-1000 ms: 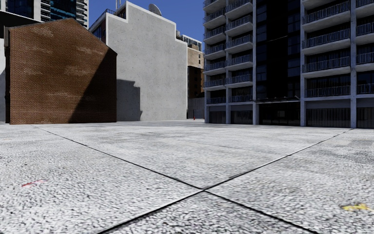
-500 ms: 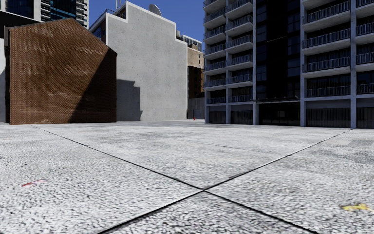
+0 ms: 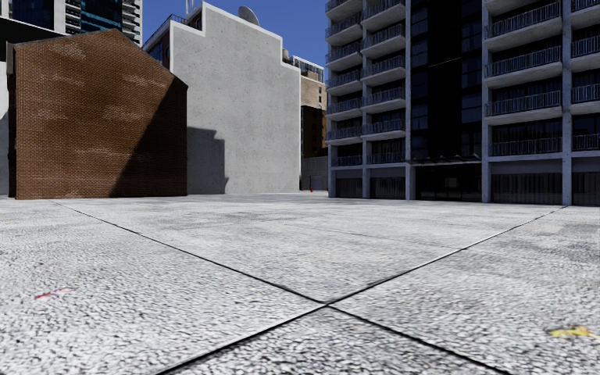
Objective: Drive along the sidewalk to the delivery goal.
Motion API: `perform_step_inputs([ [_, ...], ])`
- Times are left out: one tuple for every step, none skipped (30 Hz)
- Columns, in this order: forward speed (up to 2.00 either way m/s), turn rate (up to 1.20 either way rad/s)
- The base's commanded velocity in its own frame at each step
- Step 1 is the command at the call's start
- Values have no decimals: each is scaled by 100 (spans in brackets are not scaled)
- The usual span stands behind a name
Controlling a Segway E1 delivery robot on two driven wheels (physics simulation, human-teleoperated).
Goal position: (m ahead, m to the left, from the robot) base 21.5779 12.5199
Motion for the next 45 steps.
perform_step_inputs([
  [200,0],
  [200,0],
  [200,0],
  [200,0],
  [200,0],
  [200,0],
  [200,0],
  [200,0],
  [200,0],
  [200,0],
  [200,0],
  [200,0],
  [200,0],
  [200,0],
  [200,0],
  [200,0],
  [200,0],
  [200,0],
  [200,0],
  [200,0],
  [200,0],
  [200,0],
  [200,0],
  [200,0],
  [200,0],
  [200,0],
  [200,0],
  [200,0],
  [200,0],
  [200,0],
  [200,0],
  [200,0],
  [200,0],
  [200,0],
  [200,0],
  [200,0],
  [200,0],
  [200,0],
  [200,0],
  [200,0],
  [200,0],
  [200,0],
  [200,0],
  [200,0],
  [200,0],
])
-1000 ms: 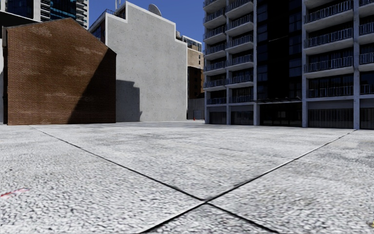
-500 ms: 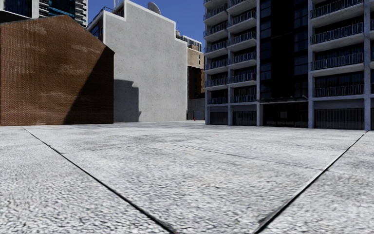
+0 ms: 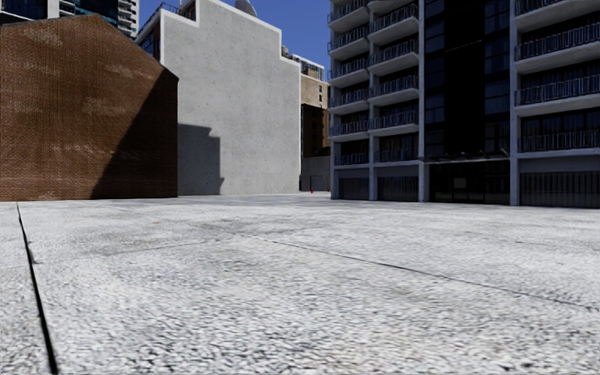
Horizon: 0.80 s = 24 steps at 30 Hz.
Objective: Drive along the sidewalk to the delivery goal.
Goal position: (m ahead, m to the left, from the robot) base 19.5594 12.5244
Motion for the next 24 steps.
perform_step_inputs([
  [200,0],
  [200,0],
  [200,0],
  [200,0],
  [200,0],
  [200,0],
  [200,0],
  [200,0],
  [200,0],
  [200,0],
  [200,0],
  [200,0],
  [200,0],
  [200,0],
  [200,0],
  [200,0],
  [200,0],
  [200,0],
  [200,0],
  [200,0],
  [200,0],
  [200,0],
  [200,0],
  [200,0],
])
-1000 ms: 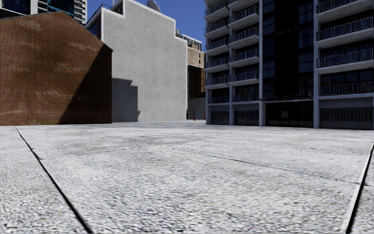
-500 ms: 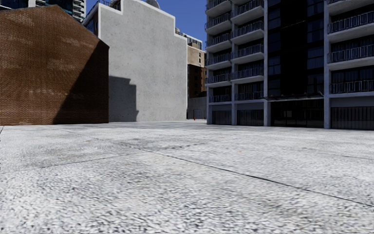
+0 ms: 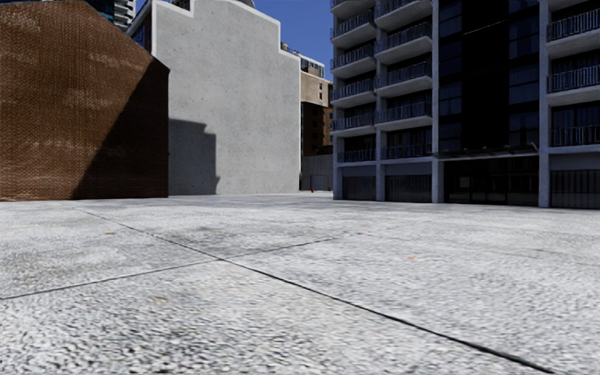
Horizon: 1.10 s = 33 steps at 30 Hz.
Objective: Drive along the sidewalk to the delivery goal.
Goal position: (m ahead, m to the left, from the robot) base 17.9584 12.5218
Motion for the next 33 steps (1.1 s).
perform_step_inputs([
  [200,0],
  [200,0],
  [200,0],
  [200,0],
  [200,0],
  [200,0],
  [200,0],
  [200,0],
  [200,0],
  [200,0],
  [200,0],
  [200,0],
  [200,0],
  [200,0],
  [200,0],
  [200,0],
  [200,4],
  [200,45],
  [200,45],
  [200,51],
  [200,58],
  [200,62],
  [200,65],
  [200,65],
  [200,66],
  [200,66],
  [200,66],
  [200,66],
  [200,66],
  [200,66],
  [200,66],
  [200,66],
  [200,66],
])
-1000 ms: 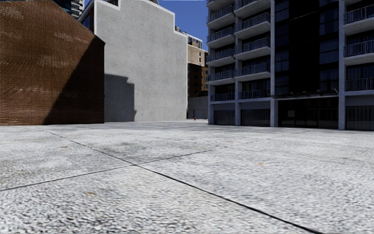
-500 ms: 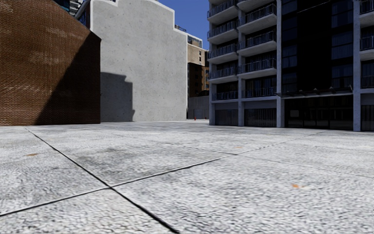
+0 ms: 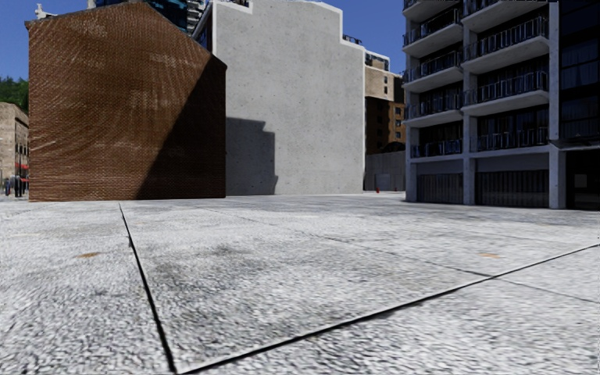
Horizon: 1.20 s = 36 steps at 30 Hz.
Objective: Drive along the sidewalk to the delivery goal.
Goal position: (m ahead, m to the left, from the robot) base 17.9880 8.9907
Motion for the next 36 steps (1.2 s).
perform_step_inputs([
  [200,66],
  [200,66],
  [200,66],
  [200,66],
  [200,66],
  [200,66],
  [200,66],
  [200,66],
  [200,66],
  [200,66],
  [200,66],
  [200,66],
  [200,66],
  [200,66],
  [200,66],
  [200,66],
  [200,66],
  [200,66],
  [200,66],
  [200,66],
  [200,66],
  [200,66],
  [200,66],
  [200,66],
  [200,66],
  [200,66],
  [200,66],
  [200,65],
  [200,63],
  [200,63],
  [200,60],
  [200,59],
  [200,56],
  [200,56],
  [200,7],
  [200,3],
])
